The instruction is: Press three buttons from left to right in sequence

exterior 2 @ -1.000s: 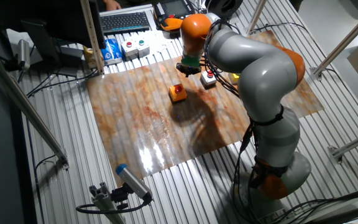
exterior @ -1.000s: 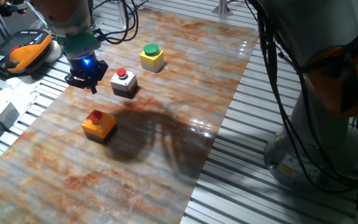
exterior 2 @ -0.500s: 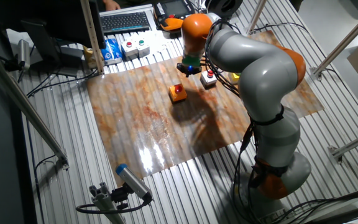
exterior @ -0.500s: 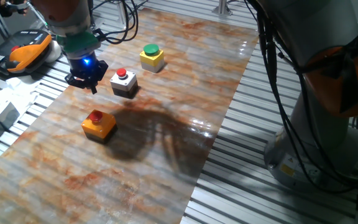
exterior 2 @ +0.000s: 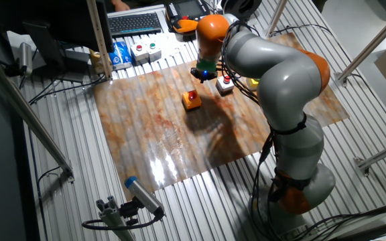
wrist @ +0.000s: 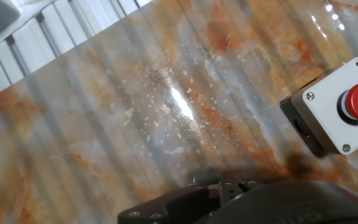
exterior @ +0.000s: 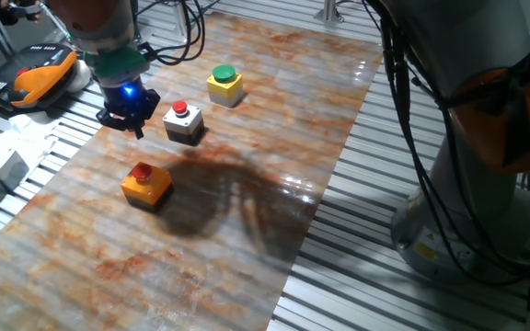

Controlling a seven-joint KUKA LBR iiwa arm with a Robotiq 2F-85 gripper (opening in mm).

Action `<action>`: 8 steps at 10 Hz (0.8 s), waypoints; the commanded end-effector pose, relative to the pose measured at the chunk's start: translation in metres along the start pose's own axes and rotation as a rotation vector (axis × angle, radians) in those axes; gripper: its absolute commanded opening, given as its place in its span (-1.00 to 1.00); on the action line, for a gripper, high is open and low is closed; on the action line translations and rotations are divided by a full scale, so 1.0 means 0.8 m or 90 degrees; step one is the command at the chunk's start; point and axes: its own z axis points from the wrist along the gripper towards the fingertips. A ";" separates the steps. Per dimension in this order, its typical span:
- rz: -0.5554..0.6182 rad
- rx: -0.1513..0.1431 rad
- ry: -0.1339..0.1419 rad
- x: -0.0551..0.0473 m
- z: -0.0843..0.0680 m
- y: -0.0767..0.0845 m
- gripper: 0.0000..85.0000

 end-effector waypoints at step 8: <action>-0.009 -0.005 0.051 0.000 0.000 0.000 -1.00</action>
